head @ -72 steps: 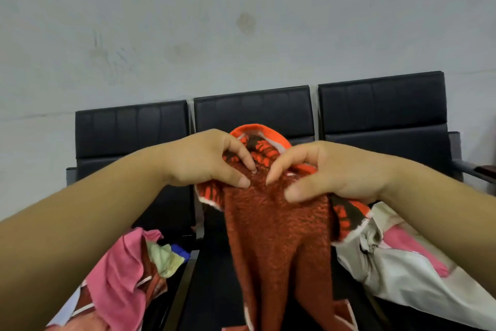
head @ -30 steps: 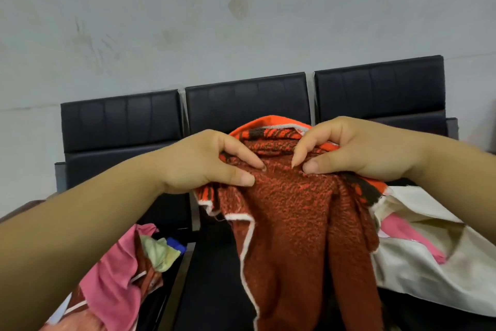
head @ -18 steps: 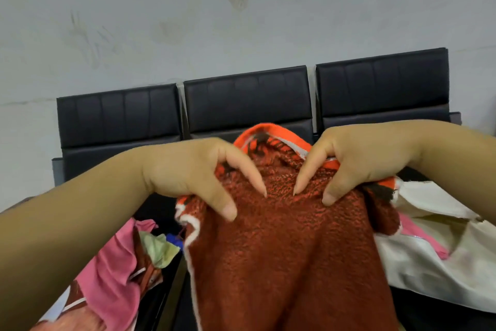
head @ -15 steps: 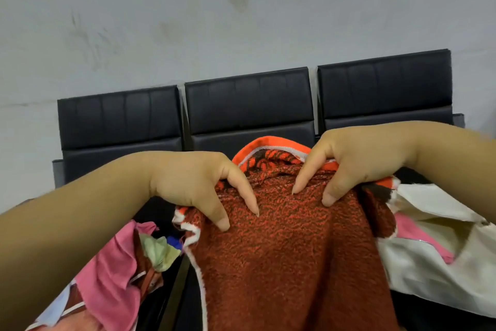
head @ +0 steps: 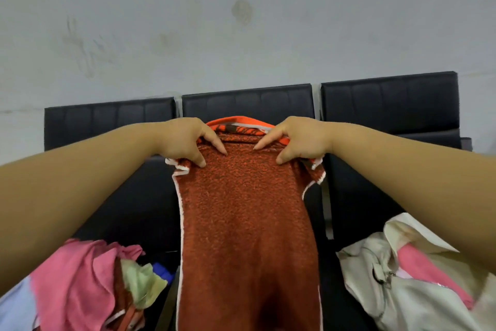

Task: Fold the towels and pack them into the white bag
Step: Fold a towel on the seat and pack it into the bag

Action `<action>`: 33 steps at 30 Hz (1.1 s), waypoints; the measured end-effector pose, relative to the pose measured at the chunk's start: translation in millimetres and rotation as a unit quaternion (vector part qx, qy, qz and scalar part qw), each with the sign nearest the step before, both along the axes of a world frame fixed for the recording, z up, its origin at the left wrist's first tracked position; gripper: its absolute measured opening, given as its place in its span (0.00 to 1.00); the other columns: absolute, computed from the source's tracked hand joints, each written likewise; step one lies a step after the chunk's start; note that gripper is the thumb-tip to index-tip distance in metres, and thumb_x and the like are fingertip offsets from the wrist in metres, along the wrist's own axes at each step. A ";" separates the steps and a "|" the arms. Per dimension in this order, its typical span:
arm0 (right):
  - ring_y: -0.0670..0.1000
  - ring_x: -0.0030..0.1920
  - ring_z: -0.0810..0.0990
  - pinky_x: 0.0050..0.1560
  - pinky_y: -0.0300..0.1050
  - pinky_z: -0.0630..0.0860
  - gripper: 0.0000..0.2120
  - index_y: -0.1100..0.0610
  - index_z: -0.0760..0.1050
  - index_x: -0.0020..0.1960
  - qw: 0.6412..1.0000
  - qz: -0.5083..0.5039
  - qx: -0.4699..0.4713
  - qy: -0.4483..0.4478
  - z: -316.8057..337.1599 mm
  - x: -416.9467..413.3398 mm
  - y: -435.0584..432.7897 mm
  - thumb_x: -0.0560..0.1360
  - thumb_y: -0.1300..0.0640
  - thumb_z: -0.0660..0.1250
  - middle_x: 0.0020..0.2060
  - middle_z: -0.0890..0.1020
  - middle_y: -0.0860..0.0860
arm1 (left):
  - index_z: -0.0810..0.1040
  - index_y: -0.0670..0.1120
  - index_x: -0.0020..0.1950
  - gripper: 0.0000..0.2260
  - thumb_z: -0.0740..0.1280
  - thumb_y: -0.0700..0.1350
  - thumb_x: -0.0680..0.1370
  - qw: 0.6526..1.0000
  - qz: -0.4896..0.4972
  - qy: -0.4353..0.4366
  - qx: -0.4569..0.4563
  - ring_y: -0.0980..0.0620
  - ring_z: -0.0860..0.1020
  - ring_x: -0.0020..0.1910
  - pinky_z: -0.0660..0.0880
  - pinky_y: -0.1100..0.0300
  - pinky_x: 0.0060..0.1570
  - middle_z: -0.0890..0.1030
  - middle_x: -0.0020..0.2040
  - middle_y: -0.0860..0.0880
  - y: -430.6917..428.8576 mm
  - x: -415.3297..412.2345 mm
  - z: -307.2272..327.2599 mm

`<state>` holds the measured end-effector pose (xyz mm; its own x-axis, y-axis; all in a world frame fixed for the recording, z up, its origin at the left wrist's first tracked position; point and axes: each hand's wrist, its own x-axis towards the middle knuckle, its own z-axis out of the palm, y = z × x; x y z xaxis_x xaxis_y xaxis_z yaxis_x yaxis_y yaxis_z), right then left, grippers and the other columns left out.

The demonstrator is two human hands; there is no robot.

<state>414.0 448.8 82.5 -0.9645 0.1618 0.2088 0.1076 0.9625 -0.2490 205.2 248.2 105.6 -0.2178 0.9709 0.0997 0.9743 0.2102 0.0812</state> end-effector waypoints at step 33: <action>0.45 0.60 0.82 0.64 0.42 0.76 0.19 0.48 0.83 0.58 0.858 -0.125 -0.490 -0.091 -368.6 46.7 17.8 0.72 0.65 0.77 0.56 0.85 0.44 | 0.77 0.58 0.67 0.20 0.75 0.44 0.77 0.868 0.077 -0.488 -0.044 0.62 0.82 0.52 0.78 0.65 0.52 0.83 0.58 0.57 -22.8 15.7 -389.4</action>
<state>460.7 466.6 -286.1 -0.8764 0.3802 -0.2955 0.4026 0.2417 -0.8829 220.9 225.4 -283.8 -0.2847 0.9174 -0.2782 0.4097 0.3788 0.8299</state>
